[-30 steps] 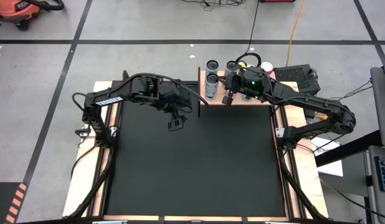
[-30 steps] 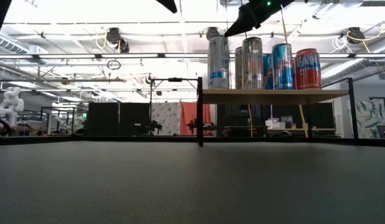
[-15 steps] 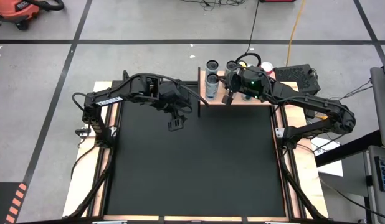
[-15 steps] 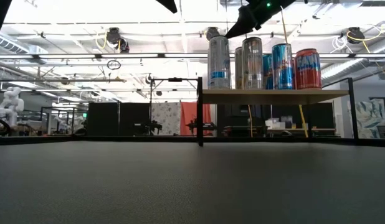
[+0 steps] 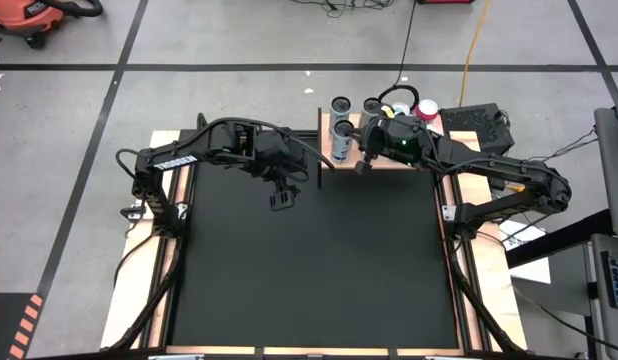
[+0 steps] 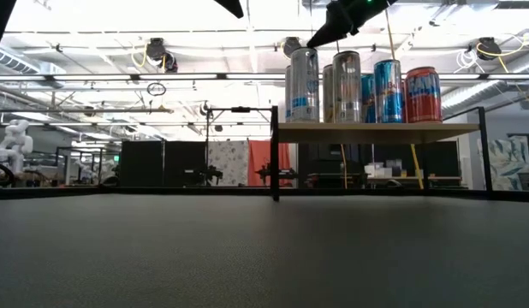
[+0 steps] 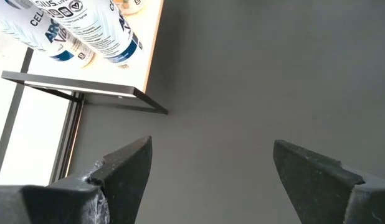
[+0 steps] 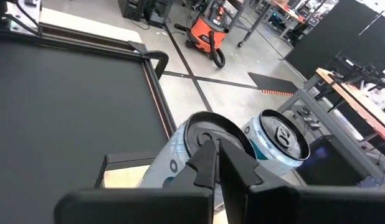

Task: Place canned beverage on shelf
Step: Put the white blue soda can on the shelf aligned with the white blue soda can

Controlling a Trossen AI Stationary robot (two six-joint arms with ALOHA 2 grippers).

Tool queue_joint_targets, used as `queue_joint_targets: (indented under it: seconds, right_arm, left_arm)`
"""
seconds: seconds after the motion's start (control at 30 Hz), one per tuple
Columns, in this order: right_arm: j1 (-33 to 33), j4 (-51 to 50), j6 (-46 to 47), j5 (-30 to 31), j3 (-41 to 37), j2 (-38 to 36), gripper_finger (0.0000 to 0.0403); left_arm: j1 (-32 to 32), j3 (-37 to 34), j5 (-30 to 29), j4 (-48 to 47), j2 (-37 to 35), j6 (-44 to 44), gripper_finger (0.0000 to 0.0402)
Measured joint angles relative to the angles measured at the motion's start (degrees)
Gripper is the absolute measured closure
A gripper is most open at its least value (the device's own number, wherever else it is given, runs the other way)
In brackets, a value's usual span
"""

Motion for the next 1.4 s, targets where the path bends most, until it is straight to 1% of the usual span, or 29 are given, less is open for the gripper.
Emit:
queue_joint_targets:
  seconds: [0.13, 0.23, 0.3, 0.5, 0.7, 0.97, 1.1, 1.4]
  right_arm:
    - [0.5, 0.2, -1.1, 1.0, 0.0, -0.3, 0.0403]
    - [0.5, 1.1, -3.2, 5.6, 0.1, -0.4, 0.0403]
    - [0.0, -0.1, -3.5, 7.3, 0.9, -0.4, 0.0403]
    - [-1.1, -2.7, -2.8, 5.8, 2.6, -0.4, 0.0403]
    - [-2.7, -6.6, -1.9, 5.8, 2.8, 0.2, 0.0403]
    - [-2.7, -6.5, -1.9, 5.7, 2.8, 0.6, 0.0403]
    - [-2.7, -6.3, -1.0, 2.6, 2.8, 0.6, 0.0403]
    - [-2.7, -7.6, -0.4, 2.7, 2.8, 0.6, 0.0403]
  left_arm:
    - [0.0, 0.0, 0.0, 0.0, 0.0, 0.0, 0.0068]
    - [0.0, 0.0, 0.0, 0.0, 0.0, 0.0, 0.0068]
    - [0.0, 0.0, 0.0, 0.0, 0.0, 0.0, 0.0068]
    - [0.0, 0.0, 0.0, 0.0, 0.0, 0.0, 0.0068]
    - [0.0, 0.0, 0.0, 0.0, 0.0, 0.0, 0.0068]
    - [0.0, 0.0, 0.0, 0.0, 0.0, 0.0, 0.0068]
    - [0.0, 0.0, 0.0, 0.0, 0.0, -0.1, 0.0068]
    - [0.0, 0.0, 0.0, 0.0, 0.0, -0.1, 0.0068]
